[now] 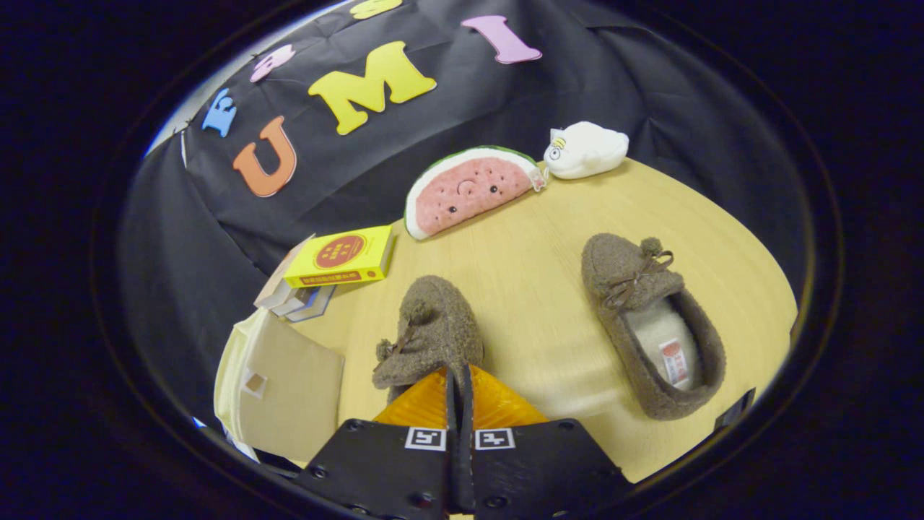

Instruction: Open the storage box then place both shoes into the box .Put the left shoe in first, then the right shoe, with the right side of both shoes facing outward in a uniform manner.

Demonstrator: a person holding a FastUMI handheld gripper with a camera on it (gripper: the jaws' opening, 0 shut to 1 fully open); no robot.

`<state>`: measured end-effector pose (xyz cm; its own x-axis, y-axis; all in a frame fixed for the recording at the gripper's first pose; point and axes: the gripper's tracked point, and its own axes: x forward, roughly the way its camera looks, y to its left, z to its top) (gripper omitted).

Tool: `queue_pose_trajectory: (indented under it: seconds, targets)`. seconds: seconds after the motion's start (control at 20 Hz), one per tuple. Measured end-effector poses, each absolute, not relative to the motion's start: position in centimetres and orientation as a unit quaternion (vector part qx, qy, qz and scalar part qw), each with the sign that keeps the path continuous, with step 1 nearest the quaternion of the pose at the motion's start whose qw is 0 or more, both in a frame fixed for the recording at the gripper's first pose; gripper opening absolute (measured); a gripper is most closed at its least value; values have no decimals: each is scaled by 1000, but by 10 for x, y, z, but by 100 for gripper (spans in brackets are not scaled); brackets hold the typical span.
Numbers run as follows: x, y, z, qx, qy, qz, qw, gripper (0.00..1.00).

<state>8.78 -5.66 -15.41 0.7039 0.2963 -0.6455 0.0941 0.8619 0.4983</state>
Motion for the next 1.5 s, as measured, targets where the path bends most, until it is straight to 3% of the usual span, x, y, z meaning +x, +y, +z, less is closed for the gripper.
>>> queue_pose_trajectory:
  seconds: [0.4, 0.75, 1.05, 1.5]
  targets:
    - [78, 18, -32, 283, 329, 91, 896, 0]
    - [68, 138, 50, 295, 276, 114, 908, 0]
    - [61, 233, 27, 299, 293, 129, 899, 0]
    - [54, 298, -50, 290, 349, 110, 884, 0]
